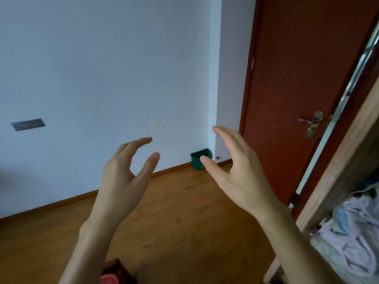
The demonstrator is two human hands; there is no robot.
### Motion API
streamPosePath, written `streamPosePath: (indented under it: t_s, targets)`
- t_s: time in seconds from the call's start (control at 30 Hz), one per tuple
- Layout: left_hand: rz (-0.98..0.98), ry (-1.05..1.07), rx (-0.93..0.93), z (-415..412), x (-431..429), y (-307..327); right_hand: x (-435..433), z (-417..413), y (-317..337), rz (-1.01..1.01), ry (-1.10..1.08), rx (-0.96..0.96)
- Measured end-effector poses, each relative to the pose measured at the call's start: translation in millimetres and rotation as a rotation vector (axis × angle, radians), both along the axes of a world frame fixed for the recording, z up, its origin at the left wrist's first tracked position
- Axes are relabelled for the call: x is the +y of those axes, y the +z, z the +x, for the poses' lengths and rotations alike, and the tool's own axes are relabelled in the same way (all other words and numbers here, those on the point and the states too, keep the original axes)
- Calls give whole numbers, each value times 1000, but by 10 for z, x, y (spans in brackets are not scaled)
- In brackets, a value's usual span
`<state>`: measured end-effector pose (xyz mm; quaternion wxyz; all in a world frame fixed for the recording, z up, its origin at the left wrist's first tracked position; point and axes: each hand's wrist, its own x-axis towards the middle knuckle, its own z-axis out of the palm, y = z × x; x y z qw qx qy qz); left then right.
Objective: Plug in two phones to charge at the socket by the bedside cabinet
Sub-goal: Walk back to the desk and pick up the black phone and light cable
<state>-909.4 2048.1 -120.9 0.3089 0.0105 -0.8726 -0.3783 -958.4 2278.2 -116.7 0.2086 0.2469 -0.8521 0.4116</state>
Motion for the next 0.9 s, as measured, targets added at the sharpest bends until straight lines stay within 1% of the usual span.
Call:
streamPosePath:
  t_s: [0.23,0.53,0.8,0.9]
  targets:
    - [25,103,-13,-521,-1171,-125,-1180,-719,-112,13,86,12]
    - [46,212,-18,-1082,-2703,-85,-2828,-1493,-113,8,200,-2]
    - [-1,389,-31,-1421,-3794,-112,-4075,-2191,-114,34,359,-1]
    - [3,459,-38,-1603,-4140,-166,-4495,-2541,-158,11,411,-10]
